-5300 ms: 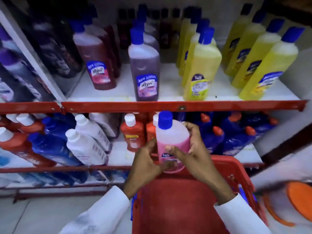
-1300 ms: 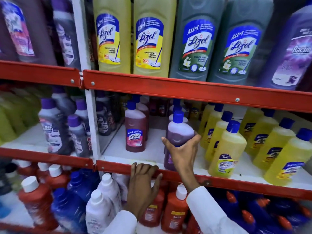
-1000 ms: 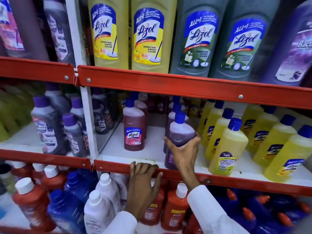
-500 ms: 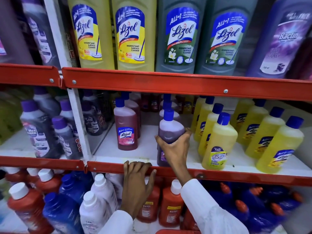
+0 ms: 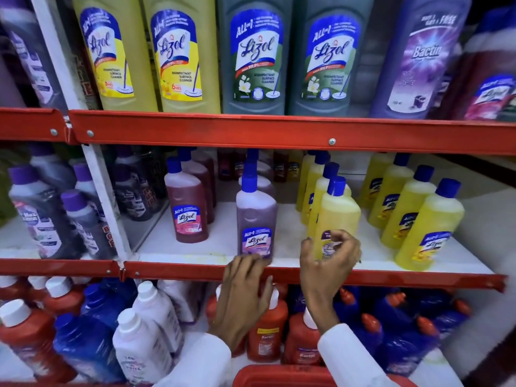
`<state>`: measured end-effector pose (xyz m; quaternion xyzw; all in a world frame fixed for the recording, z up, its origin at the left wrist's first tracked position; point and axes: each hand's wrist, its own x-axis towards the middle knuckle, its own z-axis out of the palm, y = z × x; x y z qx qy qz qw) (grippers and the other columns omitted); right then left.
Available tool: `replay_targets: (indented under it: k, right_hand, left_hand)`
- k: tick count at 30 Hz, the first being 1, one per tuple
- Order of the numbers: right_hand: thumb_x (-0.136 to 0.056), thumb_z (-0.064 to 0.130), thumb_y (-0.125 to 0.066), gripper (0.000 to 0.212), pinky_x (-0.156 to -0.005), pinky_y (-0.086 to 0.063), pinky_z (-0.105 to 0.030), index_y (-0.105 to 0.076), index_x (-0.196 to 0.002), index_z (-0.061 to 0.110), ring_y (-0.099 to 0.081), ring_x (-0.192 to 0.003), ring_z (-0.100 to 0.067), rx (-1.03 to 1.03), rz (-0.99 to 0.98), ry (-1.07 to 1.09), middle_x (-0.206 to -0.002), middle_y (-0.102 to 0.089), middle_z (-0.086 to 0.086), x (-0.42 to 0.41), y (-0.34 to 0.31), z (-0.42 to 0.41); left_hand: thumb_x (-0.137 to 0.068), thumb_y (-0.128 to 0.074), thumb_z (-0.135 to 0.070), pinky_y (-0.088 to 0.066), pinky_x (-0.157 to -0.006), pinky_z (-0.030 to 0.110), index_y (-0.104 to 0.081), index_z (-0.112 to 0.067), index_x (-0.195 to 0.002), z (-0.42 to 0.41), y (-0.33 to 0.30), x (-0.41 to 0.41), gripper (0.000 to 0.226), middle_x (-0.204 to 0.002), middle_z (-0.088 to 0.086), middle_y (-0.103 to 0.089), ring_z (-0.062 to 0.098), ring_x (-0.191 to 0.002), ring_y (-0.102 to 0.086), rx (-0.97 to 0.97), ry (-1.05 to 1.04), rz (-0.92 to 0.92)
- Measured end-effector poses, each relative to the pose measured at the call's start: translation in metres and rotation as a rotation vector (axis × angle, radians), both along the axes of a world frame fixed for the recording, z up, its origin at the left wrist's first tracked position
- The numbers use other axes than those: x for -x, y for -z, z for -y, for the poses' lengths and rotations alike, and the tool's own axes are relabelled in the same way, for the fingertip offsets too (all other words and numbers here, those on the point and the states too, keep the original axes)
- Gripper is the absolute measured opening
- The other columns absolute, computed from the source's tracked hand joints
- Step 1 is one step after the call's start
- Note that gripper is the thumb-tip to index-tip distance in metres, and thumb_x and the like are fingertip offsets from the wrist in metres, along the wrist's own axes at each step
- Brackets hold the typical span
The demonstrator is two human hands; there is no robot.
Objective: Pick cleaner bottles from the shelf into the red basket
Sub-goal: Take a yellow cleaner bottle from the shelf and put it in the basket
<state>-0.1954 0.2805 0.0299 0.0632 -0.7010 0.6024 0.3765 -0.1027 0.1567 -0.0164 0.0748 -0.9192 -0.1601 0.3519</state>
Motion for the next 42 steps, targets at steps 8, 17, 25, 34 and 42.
replay_targets:
  k: [8,17,25,34,42]
  right_hand:
    - [-0.061,0.030,-0.089,0.102,-0.101,-0.047,-0.050,-0.031,-0.141,0.003,-0.046,-0.127,-0.039,-0.199,0.259,-0.123,-0.139,-0.045,-0.019,0.053,-0.017,-0.026]
    - [-0.056,0.035,-0.083,0.086,-0.074,-0.056,-0.031,-0.039,-0.128,0.018,-0.063,-0.101,-0.024,0.057,0.122,-0.349,-0.117,-0.059,-0.009,0.048,-0.041,-0.066]
    - [-0.049,0.022,-0.068,0.082,-0.078,-0.046,-0.044,-0.050,-0.126,0.003,-0.059,-0.081,-0.029,0.746,0.222,-1.655,-0.096,-0.060,-0.009,0.030,-0.098,-0.127]
    - [-0.047,0.025,-0.061,0.081,-0.073,-0.032,-0.042,-0.041,-0.122,0.002,-0.041,-0.076,-0.027,0.779,0.170,-2.020,-0.092,-0.046,-0.011,0.003,-0.119,-0.144]
    - [-0.049,0.036,-0.081,0.072,-0.066,-0.055,-0.032,-0.055,-0.115,0.023,-0.068,-0.085,-0.018,0.141,0.166,-0.498,-0.098,-0.069,0.002,-0.034,-0.129,-0.134]
  left_hand:
    - [-0.083,-0.054,-0.029,-0.043,-0.106,0.036,-0.050,-0.019,-0.127,-0.051,0.002,0.040,0.045,-0.120,0.003,-0.059,0.026,-0.113,-0.052,0.107,0.074,0.210]
    - [-0.086,-0.051,-0.029,-0.036,-0.116,0.038,-0.046,-0.025,-0.139,-0.056,0.002,0.041,0.053,-0.127,0.000,-0.059,0.022,-0.121,-0.047,0.019,0.051,0.264]
    - [-0.080,-0.061,-0.020,-0.043,-0.108,0.039,-0.057,-0.021,-0.131,-0.061,0.003,0.043,0.050,-0.119,0.002,-0.065,0.025,-0.114,-0.054,-0.053,0.060,0.215]
    - [-0.081,-0.065,-0.019,-0.042,-0.102,0.033,-0.058,-0.023,-0.131,-0.059,0.006,0.043,0.051,-0.119,0.002,-0.065,0.025,-0.112,-0.055,-0.061,0.047,0.210]
    - [-0.079,-0.069,-0.013,-0.040,-0.102,0.030,-0.061,-0.018,-0.127,-0.062,0.006,0.044,0.049,-0.114,0.004,-0.067,0.026,-0.110,-0.056,-0.099,0.051,0.192]
